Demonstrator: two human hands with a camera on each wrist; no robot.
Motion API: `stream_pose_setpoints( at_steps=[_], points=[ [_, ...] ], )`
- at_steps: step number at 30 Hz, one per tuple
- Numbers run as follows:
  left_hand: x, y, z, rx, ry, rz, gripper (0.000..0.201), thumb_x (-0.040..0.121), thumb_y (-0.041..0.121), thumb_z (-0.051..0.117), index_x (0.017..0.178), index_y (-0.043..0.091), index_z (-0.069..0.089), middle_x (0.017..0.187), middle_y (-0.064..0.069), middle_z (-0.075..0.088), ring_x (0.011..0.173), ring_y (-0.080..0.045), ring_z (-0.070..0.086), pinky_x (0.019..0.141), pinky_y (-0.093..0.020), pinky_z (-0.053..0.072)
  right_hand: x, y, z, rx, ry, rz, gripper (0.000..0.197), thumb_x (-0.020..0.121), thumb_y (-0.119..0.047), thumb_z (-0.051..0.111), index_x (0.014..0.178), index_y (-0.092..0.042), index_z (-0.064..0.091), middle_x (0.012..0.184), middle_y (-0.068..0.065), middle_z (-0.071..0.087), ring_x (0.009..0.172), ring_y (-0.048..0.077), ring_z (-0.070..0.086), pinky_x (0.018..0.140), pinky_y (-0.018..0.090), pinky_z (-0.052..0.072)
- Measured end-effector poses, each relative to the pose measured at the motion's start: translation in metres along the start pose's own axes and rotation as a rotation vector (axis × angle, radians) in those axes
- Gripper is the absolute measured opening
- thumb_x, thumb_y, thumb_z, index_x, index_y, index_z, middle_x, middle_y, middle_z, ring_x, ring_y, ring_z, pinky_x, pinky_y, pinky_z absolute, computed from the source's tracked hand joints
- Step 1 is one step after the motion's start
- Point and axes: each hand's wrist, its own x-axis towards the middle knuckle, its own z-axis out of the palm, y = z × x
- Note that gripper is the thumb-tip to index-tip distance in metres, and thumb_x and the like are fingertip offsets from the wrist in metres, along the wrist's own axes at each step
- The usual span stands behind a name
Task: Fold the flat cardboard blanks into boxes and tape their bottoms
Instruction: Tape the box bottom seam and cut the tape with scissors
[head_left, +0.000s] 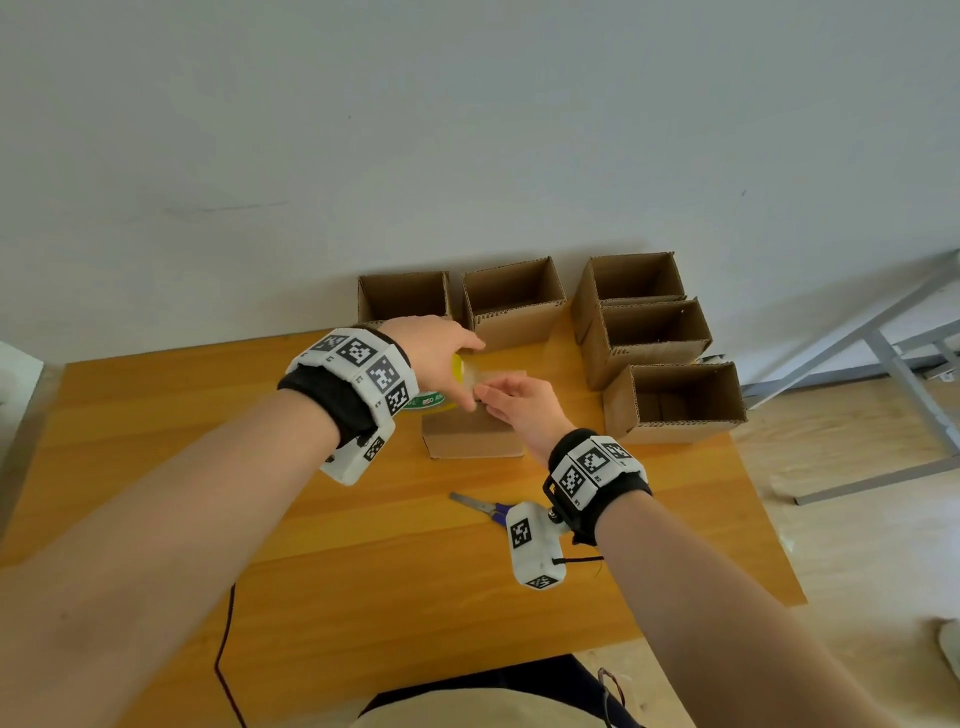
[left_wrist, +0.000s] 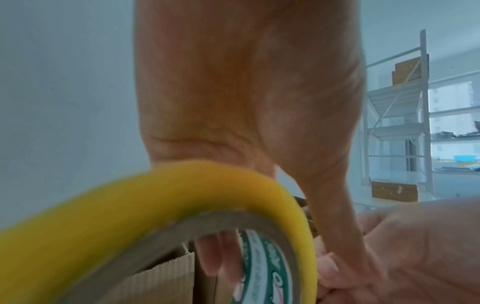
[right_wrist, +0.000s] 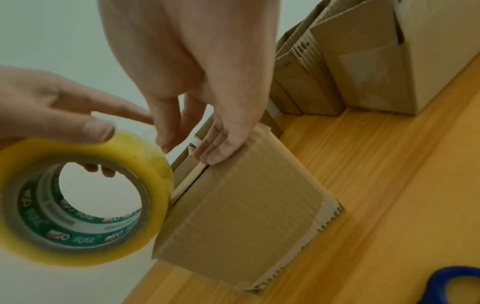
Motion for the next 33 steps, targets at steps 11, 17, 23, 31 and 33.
stream_pose_setpoints(
  at_steps=[11,17,23,31,33],
  points=[
    [-0.031,-0.035,0.073,-0.531,0.675,-0.262,0.070,0.076,0.015,0.075,0.135,0.019,0.038,0.131,-0.006,0.048,0.111,-0.021,0.054,0.082,-0.028,0.048,0.003,0.004,-0.004,0.101,0.030,0.063,0.008,0.090,-0.011,0.061,0.084,-0.009,0.064,0.086,0.005,0.065,0.089,0.015,0.060,0.094,0.031,0.050],
    [-0.028,-0.024,0.103,-1.094,0.545,-0.584,0.031,0.081,0.043,0.068,0.079,0.013,0.060,0.079,-0.007,0.062,0.075,-0.025,0.061,0.053,-0.026,0.042,0.003,0.009,-0.003,0.048,0.075,0.074,0.009,0.086,-0.017,0.067,0.079,-0.012,0.065,0.085,0.009,0.065,0.090,0.021,0.059,0.096,0.041,0.048],
    [-0.022,-0.019,0.103,-1.416,0.494,-0.492,0.010,0.092,0.020,0.059,0.090,0.011,0.061,0.100,-0.011,0.065,0.070,-0.023,0.067,0.082,-0.043,0.055,0.001,0.009,-0.007,0.098,0.043,0.045,0.012,0.090,-0.012,0.062,0.078,-0.012,0.060,0.084,0.008,0.063,0.092,0.020,0.059,0.095,0.037,0.049],
    [-0.020,-0.047,0.095,-1.401,0.727,-0.572,0.031,0.092,0.006,0.055,0.119,0.010,0.041,0.105,-0.010,0.056,0.081,-0.029,0.066,0.078,-0.048,0.057,0.001,0.003,-0.014,0.329,-0.003,0.102,0.012,0.099,-0.007,0.042,0.092,-0.006,0.051,0.109,0.016,0.062,0.105,0.022,0.062,0.096,0.032,0.049],
    [-0.021,-0.052,0.096,-1.467,0.746,-0.596,0.033,0.092,0.009,0.055,0.123,0.008,0.041,0.109,-0.010,0.056,0.081,-0.024,0.064,0.081,-0.043,0.056,0.002,0.003,-0.014,0.359,0.003,0.113,0.013,0.099,-0.005,0.041,0.090,-0.006,0.050,0.110,0.020,0.061,0.106,0.025,0.062,0.096,0.033,0.049]
  ],
)
